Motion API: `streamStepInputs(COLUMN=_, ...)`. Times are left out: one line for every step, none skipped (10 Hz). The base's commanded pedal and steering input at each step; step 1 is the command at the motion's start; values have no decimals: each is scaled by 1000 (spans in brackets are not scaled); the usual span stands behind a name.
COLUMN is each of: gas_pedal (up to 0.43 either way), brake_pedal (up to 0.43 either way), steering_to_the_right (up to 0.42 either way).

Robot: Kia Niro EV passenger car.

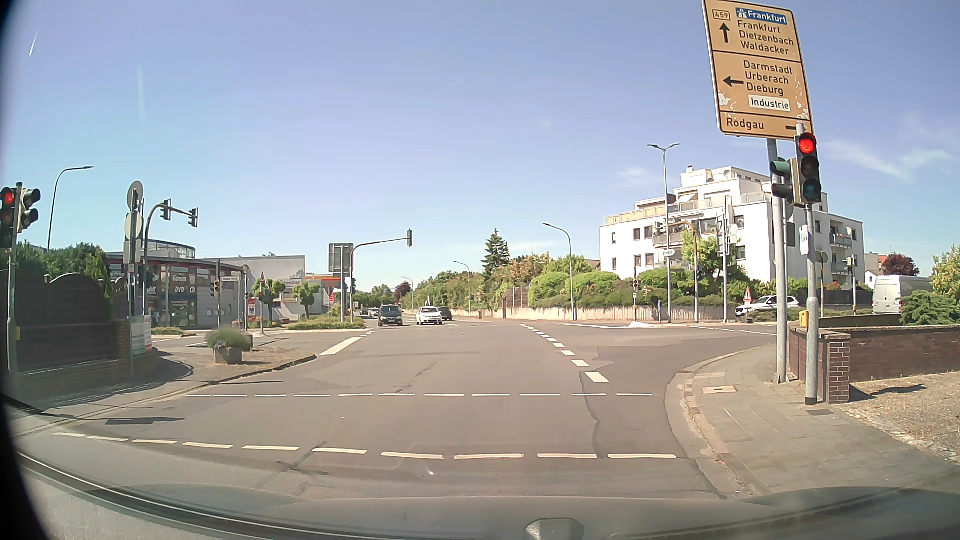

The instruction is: Follow the waypoints while adhering to traffic rules and regulations

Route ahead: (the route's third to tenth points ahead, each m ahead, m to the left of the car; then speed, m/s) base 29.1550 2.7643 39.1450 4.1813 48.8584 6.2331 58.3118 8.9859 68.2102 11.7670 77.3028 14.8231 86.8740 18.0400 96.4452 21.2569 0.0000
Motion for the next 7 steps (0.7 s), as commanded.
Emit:
streamStepInputs(gas_pedal=0, brake_pedal=366, steering_to_the_right=-5)
streamStepInputs(gas_pedal=0, brake_pedal=366, steering_to_the_right=-5)
streamStepInputs(gas_pedal=0, brake_pedal=366, steering_to_the_right=-5)
streamStepInputs(gas_pedal=0, brake_pedal=366, steering_to_the_right=-5)
streamStepInputs(gas_pedal=0, brake_pedal=366, steering_to_the_right=-5)
streamStepInputs(gas_pedal=0, brake_pedal=366, steering_to_the_right=-5)
streamStepInputs(gas_pedal=0, brake_pedal=366, steering_to_the_right=-5)
